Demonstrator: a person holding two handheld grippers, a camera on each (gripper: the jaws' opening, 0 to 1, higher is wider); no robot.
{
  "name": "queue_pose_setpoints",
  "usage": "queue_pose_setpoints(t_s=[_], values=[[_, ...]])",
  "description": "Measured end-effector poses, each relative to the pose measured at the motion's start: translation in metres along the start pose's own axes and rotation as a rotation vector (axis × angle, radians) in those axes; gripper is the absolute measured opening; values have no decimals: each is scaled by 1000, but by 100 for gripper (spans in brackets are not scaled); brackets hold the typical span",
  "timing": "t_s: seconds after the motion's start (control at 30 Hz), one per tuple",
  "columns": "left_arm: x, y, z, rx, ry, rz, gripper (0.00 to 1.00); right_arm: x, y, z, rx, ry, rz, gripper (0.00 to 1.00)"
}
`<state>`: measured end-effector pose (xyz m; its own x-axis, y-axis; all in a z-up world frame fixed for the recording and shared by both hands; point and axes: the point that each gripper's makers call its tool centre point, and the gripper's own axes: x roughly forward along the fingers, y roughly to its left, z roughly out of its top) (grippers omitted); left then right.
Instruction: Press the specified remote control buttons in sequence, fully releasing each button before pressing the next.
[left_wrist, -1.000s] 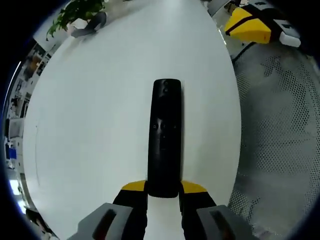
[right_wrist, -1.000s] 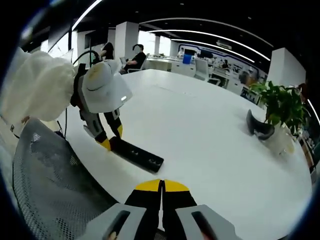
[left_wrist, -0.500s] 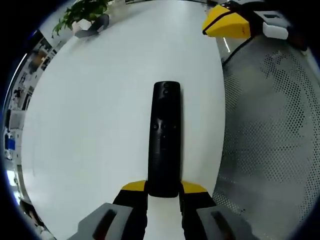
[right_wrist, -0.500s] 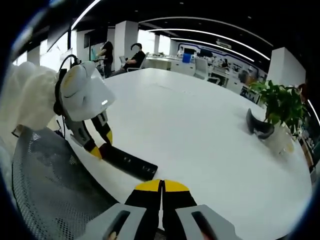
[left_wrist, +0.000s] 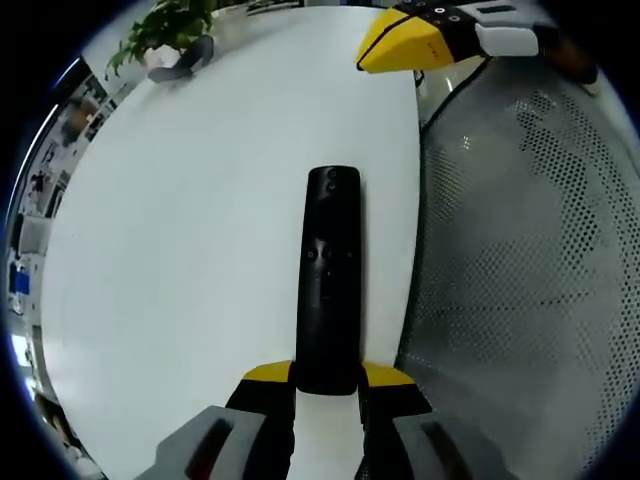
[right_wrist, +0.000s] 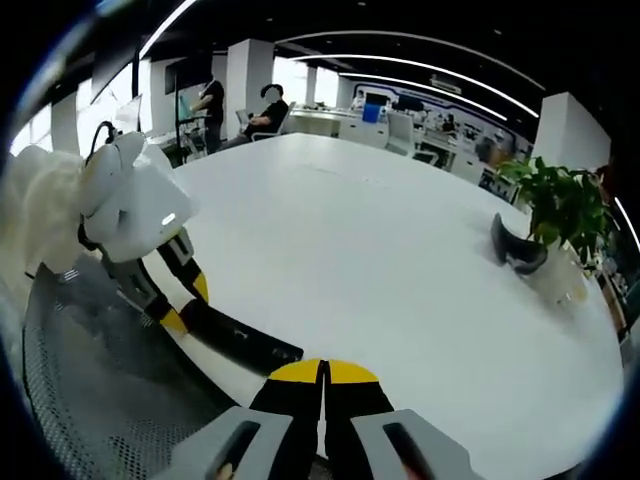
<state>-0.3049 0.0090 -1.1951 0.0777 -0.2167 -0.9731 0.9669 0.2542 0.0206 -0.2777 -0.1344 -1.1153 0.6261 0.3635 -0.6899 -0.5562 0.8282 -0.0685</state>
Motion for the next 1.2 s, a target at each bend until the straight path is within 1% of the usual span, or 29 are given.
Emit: queue_pose_setpoints(t_s=[0.23,0.37,0.47,0.5,0.6,0.67,0.7,0.83,0.93,1.0,1.07,1.1,1.17,1.2], values=[[-1,-8,1,-28,-43,3,23,0,0,-2,0,11,1,0],[-1,-9,1,-32,-60,7,24,1,3,-3,12,21,21,0],[-1,-9,1,-38,-73,10,24,3,5,-6,13,48,38,0],[-1,-8,1,-45,-87,9,24,3,9,-6,24,57,65,0],[-2,-8,1,-49,-129,4,24,4,13,-5,46,71,104,0],[-2,-7,0,-50,-156,3,24,4,19,-5,96,98,151,0],[-2,-7,0,-57,-173,4,24,4,19,-3,91,98,164,0],[-2,-7,0,-64,-217,11,24,12,21,5,87,123,205,0],[-2,-6,1,-94,-267,12,25,25,23,8,70,158,233,0],[-2,-7,1,-104,-294,19,25,33,22,9,71,158,237,0],[-2,-7,1,-122,-328,28,25,38,24,10,92,154,259,0],[-2,-7,1,-121,-335,29,25,41,25,10,108,154,271,0],[-1,-7,1,-137,-355,33,25,49,24,8,132,166,283,0],[-1,-7,1,-141,-361,33,25,51,24,5,148,183,292,0]])
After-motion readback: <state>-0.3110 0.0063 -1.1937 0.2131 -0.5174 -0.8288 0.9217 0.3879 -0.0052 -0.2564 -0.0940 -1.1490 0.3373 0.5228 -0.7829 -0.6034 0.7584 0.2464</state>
